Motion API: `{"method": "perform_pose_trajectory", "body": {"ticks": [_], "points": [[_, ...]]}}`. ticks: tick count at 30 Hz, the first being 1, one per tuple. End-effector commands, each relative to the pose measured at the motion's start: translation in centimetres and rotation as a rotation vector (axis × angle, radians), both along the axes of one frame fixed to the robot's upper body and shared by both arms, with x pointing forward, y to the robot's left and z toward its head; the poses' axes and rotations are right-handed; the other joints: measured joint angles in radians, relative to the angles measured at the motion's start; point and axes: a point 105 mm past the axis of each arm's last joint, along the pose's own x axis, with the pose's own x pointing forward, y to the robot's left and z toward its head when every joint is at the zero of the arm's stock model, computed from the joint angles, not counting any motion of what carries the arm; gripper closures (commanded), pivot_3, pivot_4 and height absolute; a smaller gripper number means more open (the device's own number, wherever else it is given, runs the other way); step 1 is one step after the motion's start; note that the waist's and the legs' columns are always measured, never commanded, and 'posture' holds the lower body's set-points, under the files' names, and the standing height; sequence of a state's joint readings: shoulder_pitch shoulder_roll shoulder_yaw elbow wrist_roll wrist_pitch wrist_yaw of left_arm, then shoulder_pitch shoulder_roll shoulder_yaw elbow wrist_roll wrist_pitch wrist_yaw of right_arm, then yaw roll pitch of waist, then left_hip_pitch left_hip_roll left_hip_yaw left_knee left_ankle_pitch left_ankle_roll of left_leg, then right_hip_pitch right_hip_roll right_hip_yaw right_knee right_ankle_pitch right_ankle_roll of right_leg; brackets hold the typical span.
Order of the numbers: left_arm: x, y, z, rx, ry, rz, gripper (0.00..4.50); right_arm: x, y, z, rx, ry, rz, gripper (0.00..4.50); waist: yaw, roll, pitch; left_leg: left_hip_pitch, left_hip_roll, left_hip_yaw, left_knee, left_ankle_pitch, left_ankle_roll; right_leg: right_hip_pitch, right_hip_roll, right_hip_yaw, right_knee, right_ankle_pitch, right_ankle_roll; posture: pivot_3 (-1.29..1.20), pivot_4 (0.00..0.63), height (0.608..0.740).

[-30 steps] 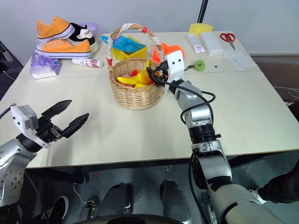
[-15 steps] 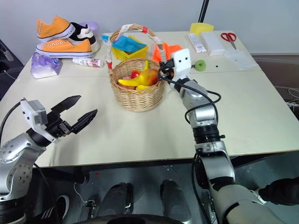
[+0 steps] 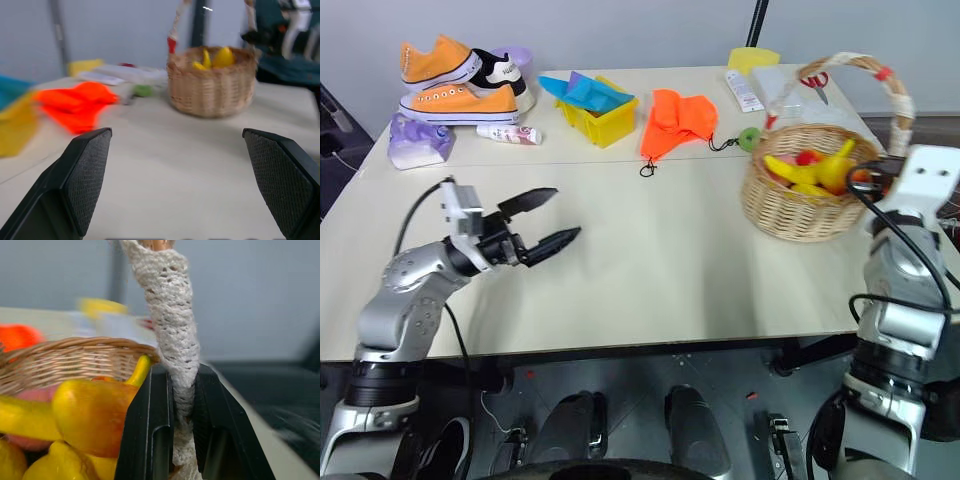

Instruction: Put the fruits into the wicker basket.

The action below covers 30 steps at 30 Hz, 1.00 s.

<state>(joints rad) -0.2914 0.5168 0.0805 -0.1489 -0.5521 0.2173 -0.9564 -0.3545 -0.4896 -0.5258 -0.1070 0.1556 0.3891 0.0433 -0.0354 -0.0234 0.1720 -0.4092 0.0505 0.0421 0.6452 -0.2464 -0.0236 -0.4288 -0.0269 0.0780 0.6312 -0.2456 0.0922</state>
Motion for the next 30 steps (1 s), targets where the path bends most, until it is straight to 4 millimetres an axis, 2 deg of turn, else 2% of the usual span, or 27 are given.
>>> {"method": "perform_pose_trajectory", "body": {"ticks": [1,6,12,13,15,17,22,26,30], "points": [[0.0,-2.1,-0.1,0.019,-0.036,-0.121,0.00,-3.3,-0.9,3.4,-0.044,-0.134,-0.137,4.46,-0.008,0.001,0.000,0.000,0.000,0.000,0.000,0.000,0.000,0.000,0.000,0.000,0.000,0.000,0.000,0.00,0.150,0.740],[1.0,-3.8,0.5,0.009,-0.069,-0.192,0.00,-5.2,-1.6,1.9,0.044,-0.135,-0.240,4.46,-0.010,0.001,0.000,0.001,0.000,-0.001,0.002,0.000,0.000,0.001,0.001,0.001,0.001,0.000,0.000,0.00,0.150,0.740],[1.0,-4.3,0.3,0.009,-0.061,-0.224,0.00,-5.3,-0.8,-0.4,0.119,-0.122,-0.290,4.46,-0.009,0.002,-0.001,0.001,0.000,0.000,0.001,0.000,0.000,0.001,0.001,0.002,0.001,0.000,0.001,0.00,0.150,0.740],[1.0,-4.3,0.3,0.012,-0.062,-0.223,0.00,-4.9,-0.3,-0.7,0.124,-0.111,-0.252,4.46,-0.009,0.002,-0.001,0.001,0.000,0.000,0.001,0.000,0.000,0.001,0.001,0.001,0.001,0.000,0.001,0.00,0.150,0.740],[0.8,-4.1,0.2,0.012,-0.060,-0.217,0.00,-4.3,0.7,-1.0,0.158,-0.112,-0.176,3.47,-0.009,0.002,-0.001,0.001,0.000,0.000,0.001,0.000,0.000,0.001,0.001,0.002,0.001,0.000,0.001,0.00,0.150,0.740],[0.8,-3.9,0.1,0.010,-0.055,-0.206,0.00,-4.1,0.6,-1.0,0.152,-0.106,-0.183,2.72,-0.010,0.002,-0.001,0.001,0.000,0.000,0.001,0.000,0.000,0.001,0.000,0.002,0.001,0.000,0.001,0.00,0.150,0.740],[0.6,-3.8,0.0,0.013,-0.055,-0.198,0.00,-4.1,0.4,-0.5,0.135,-0.117,-0.208,0.08,-0.008,0.002,-0.001,0.001,0.000,0.000,0.001,0.000,0.000,0.001,0.001,0.001,0.001,0.000,0.001,0.00,0.150,0.740],[0.4,-3.8,0.7,0.013,-0.076,-0.183,0.00,-4.6,1.2,0.2,0.053,-0.125,-0.207,0.03,-0.008,0.002,-0.001,0.001,0.000,0.000,0.002,0.000,0.000,0.001,0.000,0.001,0.001,0.000,0.001,0.00,0.150,0.740],[0.4,-3.5,0.5,0.010,-0.073,-0.164,0.00,-6.4,0.9,0.1,0.047,-0.135,-0.267,0.03,-0.008,0.002,-0.001,0.001,0.000,-0.001,0.001,0.000,0.000,0.001,0.001,0.001,0.001,0.000,0.001,0.00,0.150,0.740]]}}
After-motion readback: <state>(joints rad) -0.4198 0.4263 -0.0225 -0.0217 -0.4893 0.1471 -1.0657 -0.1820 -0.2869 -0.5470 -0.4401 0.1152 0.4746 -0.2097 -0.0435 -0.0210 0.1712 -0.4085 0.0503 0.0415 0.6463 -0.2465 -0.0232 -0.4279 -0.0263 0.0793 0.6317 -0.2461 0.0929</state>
